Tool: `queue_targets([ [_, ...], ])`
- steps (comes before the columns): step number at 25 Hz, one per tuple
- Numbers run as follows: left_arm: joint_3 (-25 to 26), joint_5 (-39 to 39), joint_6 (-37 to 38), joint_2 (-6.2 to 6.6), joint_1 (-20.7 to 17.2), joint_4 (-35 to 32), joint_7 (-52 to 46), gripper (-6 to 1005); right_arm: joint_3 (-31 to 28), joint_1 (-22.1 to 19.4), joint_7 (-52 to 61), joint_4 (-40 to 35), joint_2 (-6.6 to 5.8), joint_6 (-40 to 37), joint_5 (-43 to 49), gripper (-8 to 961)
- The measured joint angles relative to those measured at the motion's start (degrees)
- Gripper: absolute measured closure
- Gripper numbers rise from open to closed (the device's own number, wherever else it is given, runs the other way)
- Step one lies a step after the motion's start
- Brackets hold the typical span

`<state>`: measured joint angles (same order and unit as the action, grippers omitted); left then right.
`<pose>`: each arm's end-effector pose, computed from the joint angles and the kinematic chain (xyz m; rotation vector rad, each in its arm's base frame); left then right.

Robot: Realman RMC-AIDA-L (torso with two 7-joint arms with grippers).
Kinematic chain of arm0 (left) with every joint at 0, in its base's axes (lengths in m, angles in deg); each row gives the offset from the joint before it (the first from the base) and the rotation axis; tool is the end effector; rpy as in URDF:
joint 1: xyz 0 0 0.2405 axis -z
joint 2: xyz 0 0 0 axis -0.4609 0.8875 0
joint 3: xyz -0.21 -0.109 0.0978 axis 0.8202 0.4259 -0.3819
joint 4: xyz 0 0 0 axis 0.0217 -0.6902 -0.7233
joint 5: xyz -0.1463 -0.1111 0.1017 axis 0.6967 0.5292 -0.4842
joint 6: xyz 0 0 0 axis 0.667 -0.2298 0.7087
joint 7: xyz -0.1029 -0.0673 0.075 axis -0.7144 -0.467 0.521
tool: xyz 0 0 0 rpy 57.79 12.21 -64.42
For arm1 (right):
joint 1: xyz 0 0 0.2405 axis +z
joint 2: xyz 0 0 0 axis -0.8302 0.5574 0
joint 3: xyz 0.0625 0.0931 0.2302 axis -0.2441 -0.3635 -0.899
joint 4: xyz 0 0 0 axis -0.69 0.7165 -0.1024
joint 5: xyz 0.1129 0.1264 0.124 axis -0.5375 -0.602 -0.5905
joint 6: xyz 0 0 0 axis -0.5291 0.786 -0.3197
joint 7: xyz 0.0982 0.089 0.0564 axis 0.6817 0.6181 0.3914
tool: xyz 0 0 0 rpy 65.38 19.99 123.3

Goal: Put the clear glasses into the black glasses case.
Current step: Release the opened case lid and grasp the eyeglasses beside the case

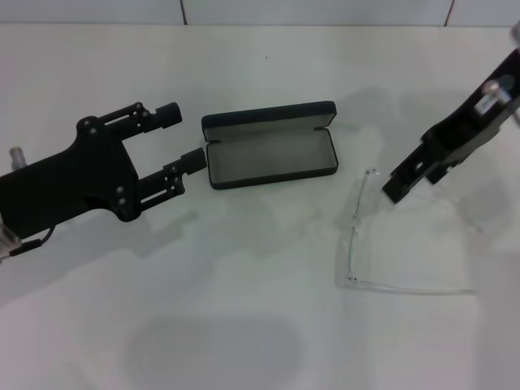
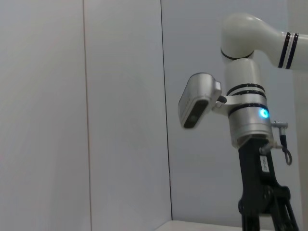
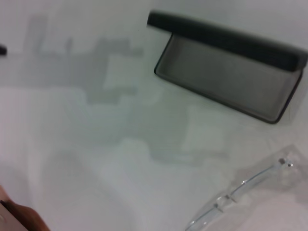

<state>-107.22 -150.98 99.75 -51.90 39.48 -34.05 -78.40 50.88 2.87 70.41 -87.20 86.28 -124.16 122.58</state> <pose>-0.2648 0.2689 0.0285 -2.4489 -0.1791 -1.0558 0.0955 0.3832 0.0387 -2.7326 1.3505 -0.5164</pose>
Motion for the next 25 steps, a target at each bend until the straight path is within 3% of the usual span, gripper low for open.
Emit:
queue_targets([
  [4, 0.0, -0.1, -0.4, 0.04, 0.1, 0.0, 1.1, 388, 0.3, 1.8, 0.5, 2.4, 2.75, 1.1, 4.4, 133],
  [6, 0.0, -0.6, -0.8, 0.06, 0.1, 0.0, 1.6, 389, 1.4, 2.1, 0.6, 3.4, 3.36, 2.6, 5.4, 136],
  [14, 0.0, -6.8, -1.5, 0.35, 0.9, -0.4, 1.2, 391, 4.4, 2.1, 1.6, 8.6, 3.54, 10.0, 5.5, 148],
  [25, 0.0, -7.3, -2.9, 0.02, 0.7, -0.1, 1.4, 391, 4.2, 2.0, 3.7, 14.6, 3.83, 17.2, 4.7, 163],
])
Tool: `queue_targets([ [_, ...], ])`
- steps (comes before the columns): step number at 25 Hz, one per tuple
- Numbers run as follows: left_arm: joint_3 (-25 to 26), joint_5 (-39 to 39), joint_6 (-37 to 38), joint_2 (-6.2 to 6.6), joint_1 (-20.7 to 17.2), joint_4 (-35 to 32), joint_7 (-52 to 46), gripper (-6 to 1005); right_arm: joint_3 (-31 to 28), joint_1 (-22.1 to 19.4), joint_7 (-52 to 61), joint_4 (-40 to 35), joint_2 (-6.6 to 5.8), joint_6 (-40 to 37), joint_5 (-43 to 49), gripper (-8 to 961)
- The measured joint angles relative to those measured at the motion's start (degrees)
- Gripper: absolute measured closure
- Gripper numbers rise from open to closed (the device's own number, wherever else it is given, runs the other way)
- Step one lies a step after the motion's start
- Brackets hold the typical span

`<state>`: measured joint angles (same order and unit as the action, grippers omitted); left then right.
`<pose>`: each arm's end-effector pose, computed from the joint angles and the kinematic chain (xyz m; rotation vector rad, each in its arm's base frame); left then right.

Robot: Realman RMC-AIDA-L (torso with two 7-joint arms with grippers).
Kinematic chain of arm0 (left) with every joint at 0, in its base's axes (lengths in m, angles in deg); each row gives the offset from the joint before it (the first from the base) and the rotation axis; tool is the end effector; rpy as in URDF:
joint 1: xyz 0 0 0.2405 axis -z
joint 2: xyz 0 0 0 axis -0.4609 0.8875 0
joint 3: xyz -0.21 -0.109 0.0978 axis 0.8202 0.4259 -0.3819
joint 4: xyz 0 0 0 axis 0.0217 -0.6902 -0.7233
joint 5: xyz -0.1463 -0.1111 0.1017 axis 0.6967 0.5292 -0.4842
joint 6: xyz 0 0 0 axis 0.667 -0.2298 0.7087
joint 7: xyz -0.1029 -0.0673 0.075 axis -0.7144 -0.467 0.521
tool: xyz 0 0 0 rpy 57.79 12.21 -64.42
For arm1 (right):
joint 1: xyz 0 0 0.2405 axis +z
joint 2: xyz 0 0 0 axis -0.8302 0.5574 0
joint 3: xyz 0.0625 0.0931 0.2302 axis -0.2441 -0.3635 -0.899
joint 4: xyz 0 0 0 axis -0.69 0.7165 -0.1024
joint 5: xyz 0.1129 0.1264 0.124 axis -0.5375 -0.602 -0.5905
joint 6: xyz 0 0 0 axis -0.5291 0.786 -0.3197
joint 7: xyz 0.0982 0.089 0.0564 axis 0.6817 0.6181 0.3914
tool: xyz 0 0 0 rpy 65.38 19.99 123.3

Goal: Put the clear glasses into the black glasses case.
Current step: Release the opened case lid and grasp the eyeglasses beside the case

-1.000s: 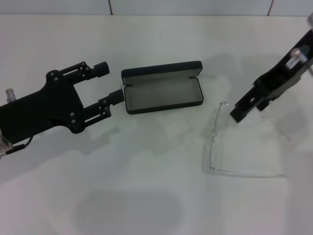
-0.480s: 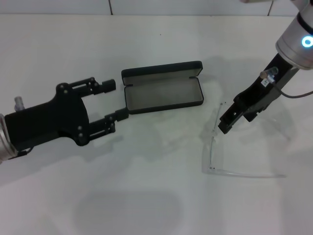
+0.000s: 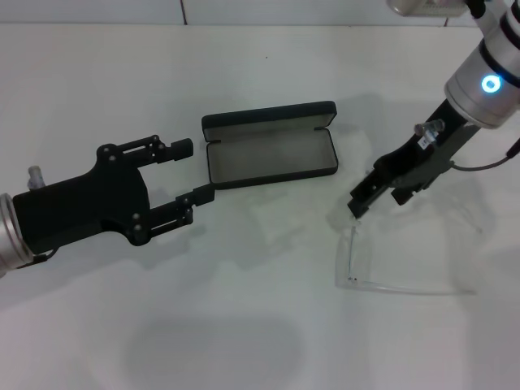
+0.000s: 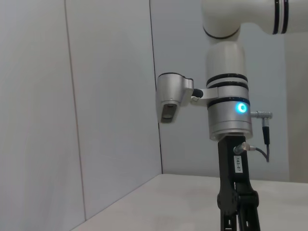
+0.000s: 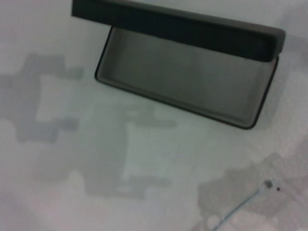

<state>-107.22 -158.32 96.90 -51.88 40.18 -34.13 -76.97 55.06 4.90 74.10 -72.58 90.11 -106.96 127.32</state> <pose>-0.2748 0.2699 0.0145 -2.5449 -0.1729 -0.8954 0.1216 0.3981 -0.0237 -2.5526 1.4875 -0.5286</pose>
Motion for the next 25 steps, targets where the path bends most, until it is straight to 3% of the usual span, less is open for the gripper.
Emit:
queue_targets([
  [17, -0.1, 0.0, -1.6, -0.11, 0.3, 0.6, 1.1, 391, 1.3, 0.2, 0.1, 8.6, 0.12, 9.8, -3.5, 188],
  [25, 0.0, 0.0, -1.6, -0.12, 0.8, 2.0, 2.3, 391, 5.6, 0.0, 0.0, 9.3, 0.12, 11.1, -7.1, 199],
])
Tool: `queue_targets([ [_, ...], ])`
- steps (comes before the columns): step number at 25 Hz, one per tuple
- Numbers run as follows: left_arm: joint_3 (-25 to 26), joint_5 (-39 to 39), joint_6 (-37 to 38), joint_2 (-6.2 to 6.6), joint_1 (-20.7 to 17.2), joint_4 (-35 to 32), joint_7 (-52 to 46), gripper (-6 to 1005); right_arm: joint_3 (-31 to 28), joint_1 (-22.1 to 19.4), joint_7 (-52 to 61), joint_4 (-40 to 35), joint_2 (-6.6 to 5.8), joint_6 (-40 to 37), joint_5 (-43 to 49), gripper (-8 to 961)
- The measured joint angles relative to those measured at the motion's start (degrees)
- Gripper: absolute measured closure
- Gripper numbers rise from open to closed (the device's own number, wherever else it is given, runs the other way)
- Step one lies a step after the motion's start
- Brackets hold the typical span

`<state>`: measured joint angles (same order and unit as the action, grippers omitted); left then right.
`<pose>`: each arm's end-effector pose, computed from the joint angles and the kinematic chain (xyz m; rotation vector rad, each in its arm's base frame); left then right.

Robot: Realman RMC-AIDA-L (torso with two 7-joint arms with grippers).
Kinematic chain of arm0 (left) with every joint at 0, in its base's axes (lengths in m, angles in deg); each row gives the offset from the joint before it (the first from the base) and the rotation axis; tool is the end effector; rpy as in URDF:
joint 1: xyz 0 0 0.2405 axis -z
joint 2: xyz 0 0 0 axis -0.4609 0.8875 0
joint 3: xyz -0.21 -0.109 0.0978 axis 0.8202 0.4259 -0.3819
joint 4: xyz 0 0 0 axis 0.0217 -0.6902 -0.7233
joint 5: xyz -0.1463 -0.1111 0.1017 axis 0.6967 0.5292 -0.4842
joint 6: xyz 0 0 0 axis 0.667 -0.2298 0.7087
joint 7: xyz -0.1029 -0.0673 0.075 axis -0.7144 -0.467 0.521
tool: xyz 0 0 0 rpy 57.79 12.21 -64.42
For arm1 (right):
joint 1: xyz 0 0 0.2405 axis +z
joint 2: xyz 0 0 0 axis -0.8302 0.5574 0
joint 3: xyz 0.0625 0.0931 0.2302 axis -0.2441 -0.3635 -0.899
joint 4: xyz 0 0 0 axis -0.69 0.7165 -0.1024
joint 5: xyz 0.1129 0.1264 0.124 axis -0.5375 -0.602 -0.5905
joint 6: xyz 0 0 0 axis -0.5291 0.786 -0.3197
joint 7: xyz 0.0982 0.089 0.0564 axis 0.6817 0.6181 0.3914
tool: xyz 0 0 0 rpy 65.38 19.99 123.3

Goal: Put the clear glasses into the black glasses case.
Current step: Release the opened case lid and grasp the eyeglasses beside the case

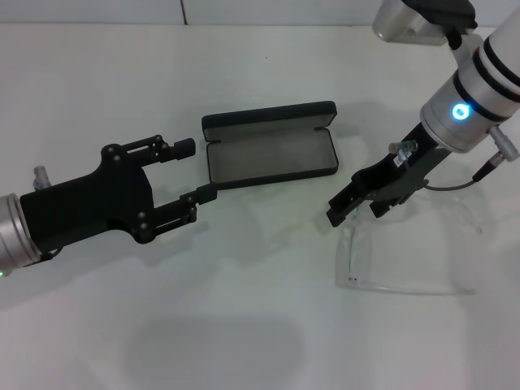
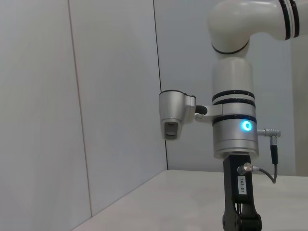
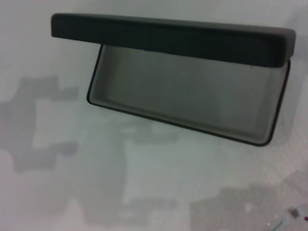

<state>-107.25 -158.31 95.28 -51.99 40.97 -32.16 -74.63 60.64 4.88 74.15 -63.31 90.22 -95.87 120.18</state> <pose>-0.2770 0.2734 0.0087 -2.5325 -0.1628 -0.8740 0.1376 0.3996 -0.0552 -2.5215 1.5680 -0.4418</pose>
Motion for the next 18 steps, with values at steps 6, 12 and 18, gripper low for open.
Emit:
queue_targets([
  [6, 0.0, 0.0, 0.0, 0.01, 0.1, 0.3, 0.1, 391, 0.2, 0.1, 0.0, 0.9, 0.00, 0.5, 0.0, 208],
  [12, 0.0, -0.1, 0.0, 0.01, 0.0, 0.3, 0.1, 391, 0.8, -0.2, -0.2, 0.9, 0.00, 0.5, 0.0, 216],
  [18, 0.0, 0.1, 0.0, 0.01, 0.0, 0.3, 0.1, 391, 4.1, -0.2, -1.2, -0.2, -0.08, 0.1, 0.0, 309],
])
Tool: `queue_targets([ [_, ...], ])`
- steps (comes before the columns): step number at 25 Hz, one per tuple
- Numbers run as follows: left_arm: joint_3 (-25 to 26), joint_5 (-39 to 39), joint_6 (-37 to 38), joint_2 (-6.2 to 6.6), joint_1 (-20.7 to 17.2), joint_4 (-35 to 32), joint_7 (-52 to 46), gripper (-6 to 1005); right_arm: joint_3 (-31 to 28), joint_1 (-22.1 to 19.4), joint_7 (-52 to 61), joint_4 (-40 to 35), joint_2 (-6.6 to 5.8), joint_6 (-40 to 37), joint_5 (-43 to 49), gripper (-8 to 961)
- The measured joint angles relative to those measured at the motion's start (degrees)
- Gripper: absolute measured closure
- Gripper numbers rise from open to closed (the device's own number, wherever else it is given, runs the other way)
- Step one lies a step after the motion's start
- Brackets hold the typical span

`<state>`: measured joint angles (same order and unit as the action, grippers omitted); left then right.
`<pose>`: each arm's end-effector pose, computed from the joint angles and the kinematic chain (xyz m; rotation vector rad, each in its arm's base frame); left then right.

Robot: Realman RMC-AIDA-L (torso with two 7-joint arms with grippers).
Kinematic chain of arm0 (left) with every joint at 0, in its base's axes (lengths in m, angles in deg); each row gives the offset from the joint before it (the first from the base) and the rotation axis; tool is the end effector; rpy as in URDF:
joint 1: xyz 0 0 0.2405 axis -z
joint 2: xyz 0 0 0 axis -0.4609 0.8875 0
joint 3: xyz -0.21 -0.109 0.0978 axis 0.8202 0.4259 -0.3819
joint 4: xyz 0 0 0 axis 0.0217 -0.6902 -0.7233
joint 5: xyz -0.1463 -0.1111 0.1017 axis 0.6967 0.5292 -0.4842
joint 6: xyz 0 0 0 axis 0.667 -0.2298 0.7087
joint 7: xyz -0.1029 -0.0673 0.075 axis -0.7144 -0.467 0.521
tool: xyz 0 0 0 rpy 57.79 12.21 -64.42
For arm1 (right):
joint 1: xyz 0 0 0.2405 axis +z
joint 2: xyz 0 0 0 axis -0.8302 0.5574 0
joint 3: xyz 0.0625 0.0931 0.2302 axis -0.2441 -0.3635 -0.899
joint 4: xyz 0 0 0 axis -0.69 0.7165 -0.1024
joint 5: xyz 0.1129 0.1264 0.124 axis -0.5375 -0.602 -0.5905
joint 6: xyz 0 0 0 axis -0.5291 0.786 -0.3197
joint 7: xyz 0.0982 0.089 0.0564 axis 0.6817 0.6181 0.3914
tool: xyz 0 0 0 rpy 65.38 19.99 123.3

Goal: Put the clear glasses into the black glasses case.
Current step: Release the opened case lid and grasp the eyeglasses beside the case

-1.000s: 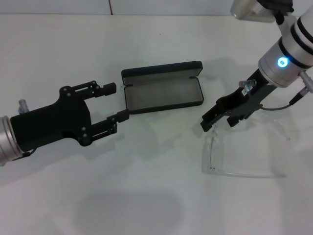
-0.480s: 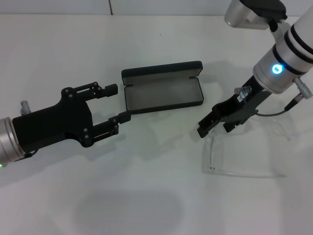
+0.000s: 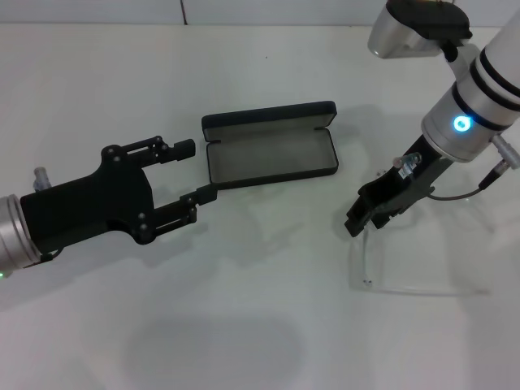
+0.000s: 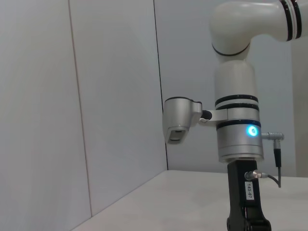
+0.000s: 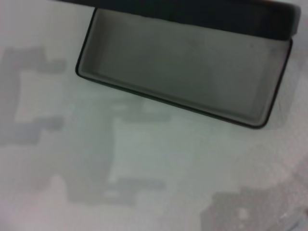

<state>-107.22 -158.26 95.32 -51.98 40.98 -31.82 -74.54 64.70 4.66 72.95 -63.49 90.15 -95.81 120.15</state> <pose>-0.2776 0.2729 0.0081 -2.5319 -0.1679 -0.8768 0.1426 0.3950 -0.0591 -2.5459 1.4877 -0.5303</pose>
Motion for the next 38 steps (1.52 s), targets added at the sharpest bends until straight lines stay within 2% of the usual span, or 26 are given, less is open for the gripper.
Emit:
queue_targets([
  [9, 0.0, 0.2, 0.1, 0.00, -0.4, -0.2, 0.0, 391, -0.5, -1.3, -1.2, -2.8, -0.62, -2.9, 0.0, 651],
  [14, 0.0, 0.4, 0.0, 0.00, -0.1, -0.3, 0.0, 391, -0.7, -1.7, -1.5, -3.3, -0.63, -4.3, 0.3, 796],
  [19, 0.1, 0.5, 0.0, -0.01, -0.2, -0.4, 0.0, 391, -1.0, -3.4, -1.4, -9.2, -0.70, -6.9, 0.3, 820],
  [25, 1.1, 0.5, 0.0, 0.00, -0.2, -0.5, 0.0, 391, -5.5, -7.0, -1.2, -19.2, -0.76, -12.1, 0.4, 849],
  [27, 1.9, 0.6, 0.3, 0.00, -0.3, -0.5, 0.0, 391, -6.5, -7.5, -1.2, -20.9, -0.75, -13.1, 0.4, 919],
  [28, 2.2, 0.6, 0.4, -0.01, -0.3, -0.5, 0.0, 391, -6.7, -7.6, -1.2, -21.3, -0.76, -13.2, 0.4, 954],
  [33, 2.4, 0.6, 0.5, 0.00, 0.1, -0.4, 0.0, 390, -9.1, -7.6, -2.1, -21.0, -0.81, -13.4, 0.1, 944],
  [38, 2.4, 0.6, 0.4, 0.04, 1.0, -0.4, 0.0, 390, -8.1, -3.7, -5.0, -19.6, -1.72, -18.5, 1.0, 934],
])
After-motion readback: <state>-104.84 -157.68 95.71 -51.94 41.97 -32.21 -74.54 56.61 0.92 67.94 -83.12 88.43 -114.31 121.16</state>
